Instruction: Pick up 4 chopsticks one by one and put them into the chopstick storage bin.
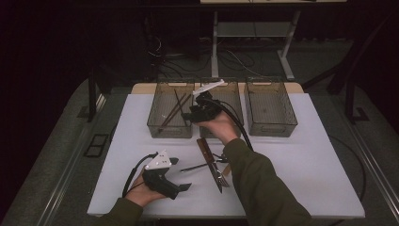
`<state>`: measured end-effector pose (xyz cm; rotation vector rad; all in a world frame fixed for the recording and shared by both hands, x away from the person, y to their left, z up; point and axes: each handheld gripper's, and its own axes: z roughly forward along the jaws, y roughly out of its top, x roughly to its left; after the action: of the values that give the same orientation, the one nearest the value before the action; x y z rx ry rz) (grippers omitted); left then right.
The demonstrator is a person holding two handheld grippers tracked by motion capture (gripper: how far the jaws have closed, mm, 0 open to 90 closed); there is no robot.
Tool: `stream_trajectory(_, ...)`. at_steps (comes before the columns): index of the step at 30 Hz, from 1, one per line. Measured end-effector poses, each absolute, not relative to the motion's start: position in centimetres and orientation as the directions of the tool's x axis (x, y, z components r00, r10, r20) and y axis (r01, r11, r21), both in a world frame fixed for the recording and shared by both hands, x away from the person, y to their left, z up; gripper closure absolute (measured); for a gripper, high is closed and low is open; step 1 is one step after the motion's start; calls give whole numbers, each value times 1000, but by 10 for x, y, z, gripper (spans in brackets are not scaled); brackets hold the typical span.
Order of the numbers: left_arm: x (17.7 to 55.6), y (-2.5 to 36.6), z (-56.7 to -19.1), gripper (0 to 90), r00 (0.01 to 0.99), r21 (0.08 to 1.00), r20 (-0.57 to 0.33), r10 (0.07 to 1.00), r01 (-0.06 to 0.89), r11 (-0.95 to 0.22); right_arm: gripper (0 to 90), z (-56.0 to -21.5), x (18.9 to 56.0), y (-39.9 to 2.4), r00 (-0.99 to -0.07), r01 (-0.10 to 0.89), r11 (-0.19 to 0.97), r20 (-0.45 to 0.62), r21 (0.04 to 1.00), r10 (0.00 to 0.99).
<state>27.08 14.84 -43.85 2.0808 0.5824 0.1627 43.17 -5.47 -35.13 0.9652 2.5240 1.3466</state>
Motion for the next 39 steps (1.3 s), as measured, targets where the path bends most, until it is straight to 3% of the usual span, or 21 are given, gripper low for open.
stream_trajectory(14,272,149,-439,0,871,826,-120,477,354,-439,431,-349,409,-108,-814,447,389,186,805,551)
stream_trajectory(39,271,151,-439,0,868,828,-118,482,354,-435,418,-373,363,-178,-831,429,422,166,799,531)
